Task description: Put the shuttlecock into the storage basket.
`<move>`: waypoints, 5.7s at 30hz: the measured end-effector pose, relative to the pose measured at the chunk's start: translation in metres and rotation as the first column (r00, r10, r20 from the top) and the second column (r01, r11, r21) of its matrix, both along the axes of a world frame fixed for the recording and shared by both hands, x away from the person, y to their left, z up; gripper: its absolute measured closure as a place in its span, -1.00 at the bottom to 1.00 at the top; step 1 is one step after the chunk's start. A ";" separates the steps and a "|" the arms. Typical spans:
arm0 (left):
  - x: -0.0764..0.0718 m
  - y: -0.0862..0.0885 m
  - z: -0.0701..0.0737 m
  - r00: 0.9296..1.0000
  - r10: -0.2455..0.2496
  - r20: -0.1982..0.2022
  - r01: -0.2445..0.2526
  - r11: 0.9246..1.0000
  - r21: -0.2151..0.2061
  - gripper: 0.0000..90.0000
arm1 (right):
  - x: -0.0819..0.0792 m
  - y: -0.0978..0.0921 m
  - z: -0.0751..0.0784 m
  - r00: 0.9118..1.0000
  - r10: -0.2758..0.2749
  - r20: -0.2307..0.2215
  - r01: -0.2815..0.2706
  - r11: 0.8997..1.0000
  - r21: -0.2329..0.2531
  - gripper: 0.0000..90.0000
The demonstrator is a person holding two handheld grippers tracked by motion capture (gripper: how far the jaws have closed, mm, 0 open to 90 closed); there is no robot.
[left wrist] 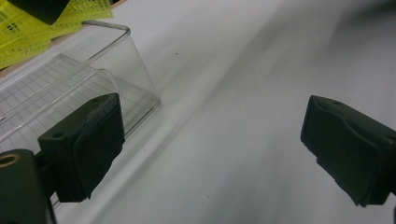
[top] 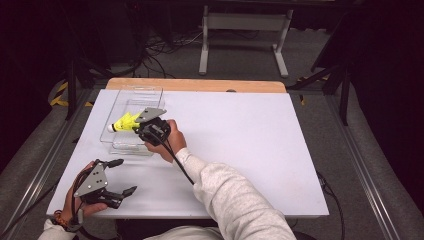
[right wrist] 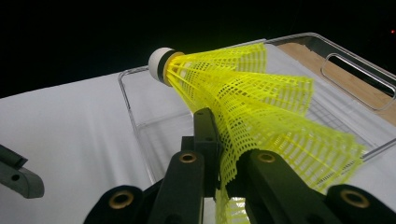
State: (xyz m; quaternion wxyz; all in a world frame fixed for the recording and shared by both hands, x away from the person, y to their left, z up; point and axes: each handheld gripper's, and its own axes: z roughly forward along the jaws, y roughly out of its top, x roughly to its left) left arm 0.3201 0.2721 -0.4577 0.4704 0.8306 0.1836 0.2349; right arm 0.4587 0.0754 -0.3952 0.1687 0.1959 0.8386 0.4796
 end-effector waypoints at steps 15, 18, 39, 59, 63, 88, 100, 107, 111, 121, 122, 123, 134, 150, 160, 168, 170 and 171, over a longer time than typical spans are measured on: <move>-0.001 -0.001 0.000 1.000 -0.003 0.000 0.003 1.000 -0.002 -0.84 | 0.006 0.010 -0.007 1.000 0.006 -0.011 -0.007 1.000 -0.025 0.94; -0.001 0.000 0.000 1.000 -0.001 0.001 0.001 1.000 -0.003 -0.84 | 0.007 0.012 -0.010 1.000 0.008 -0.020 -0.009 0.999 -0.035 0.94; -0.001 0.000 0.000 1.000 -0.006 -0.001 0.006 1.000 -0.003 -0.84 | 0.028 0.017 -0.028 0.997 0.004 -0.071 -0.011 0.995 -0.102 0.93; -0.001 0.000 0.000 1.000 -0.014 -0.001 0.014 1.000 -0.004 -0.84 | 0.028 0.017 -0.030 0.995 0.034 -0.092 -0.046 0.990 -0.135 0.89; -0.001 -0.001 0.000 1.000 -0.015 -0.002 0.015 1.000 -0.004 -0.84 | 0.027 0.017 -0.030 0.995 0.037 -0.091 -0.050 0.989 -0.141 0.89; -0.001 -0.002 -0.001 1.000 -0.014 -0.004 0.014 1.000 0.004 -0.84 | 0.015 0.007 -0.024 0.997 0.060 -0.044 -0.066 0.985 -0.160 0.40; -0.001 -0.002 -0.001 1.000 -0.012 -0.003 0.012 1.000 0.008 -0.84 | 0.009 0.000 -0.017 0.998 0.068 -0.010 -0.069 0.986 -0.153 0.30; -0.001 -0.003 -0.001 1.000 -0.012 -0.006 0.012 1.000 0.007 -0.84 | 0.007 -0.002 -0.016 0.998 0.067 -0.006 -0.067 0.987 -0.149 0.28; 0.000 -0.002 -0.001 1.000 -0.012 -0.007 0.012 1.000 0.007 -0.84 | 0.007 -0.003 -0.016 0.998 0.066 -0.001 -0.066 0.987 -0.149 0.26; 0.000 -0.003 -0.001 1.000 -0.013 -0.007 0.013 1.000 0.009 -0.84 | 0.005 -0.008 -0.015 0.998 0.068 0.004 -0.067 0.987 -0.148 0.25; 0.000 -0.003 -0.002 1.000 -0.012 -0.007 0.012 1.000 0.010 -0.84 | 0.005 -0.008 -0.014 0.998 0.067 0.004 -0.066 0.987 -0.146 0.25; 0.000 -0.003 -0.002 1.000 -0.013 -0.007 0.013 1.000 0.010 -0.84 | 0.004 -0.009 -0.014 0.998 0.069 0.004 -0.067 0.987 -0.144 0.25; 0.000 -0.003 -0.002 1.000 -0.012 -0.007 0.013 1.000 0.010 -0.84 | 0.000 -0.014 -0.010 0.997 0.074 0.020 -0.071 0.989 -0.131 0.24; 0.000 -0.003 -0.002 1.000 -0.011 -0.006 0.011 1.000 0.013 -0.84 | -0.008 -0.022 -0.004 0.992 0.101 0.081 -0.091 0.988 -0.123 0.12; 0.000 -0.002 -0.002 1.000 -0.008 -0.007 0.008 1.000 0.011 -0.84 | -0.011 -0.027 -0.003 0.990 0.096 0.101 -0.084 0.990 -0.117 0.02; -0.001 -0.002 -0.002 1.000 -0.007 -0.007 0.007 1.000 0.010 -0.84 | -0.014 -0.032 -0.002 0.989 0.093 0.113 -0.080 0.990 -0.114 -0.04; -0.001 -0.002 -0.002 1.000 -0.006 -0.007 0.006 1.000 0.011 -0.84 | -0.014 -0.033 -0.002 0.989 0.094 0.117 -0.081 0.991 -0.111 -0.06; -0.001 -0.002 -0.002 1.000 -0.007 -0.007 0.007 1.000 0.010 -0.84 | -0.015 -0.034 -0.002 0.989 0.090 0.121 -0.077 0.991 -0.108 -0.08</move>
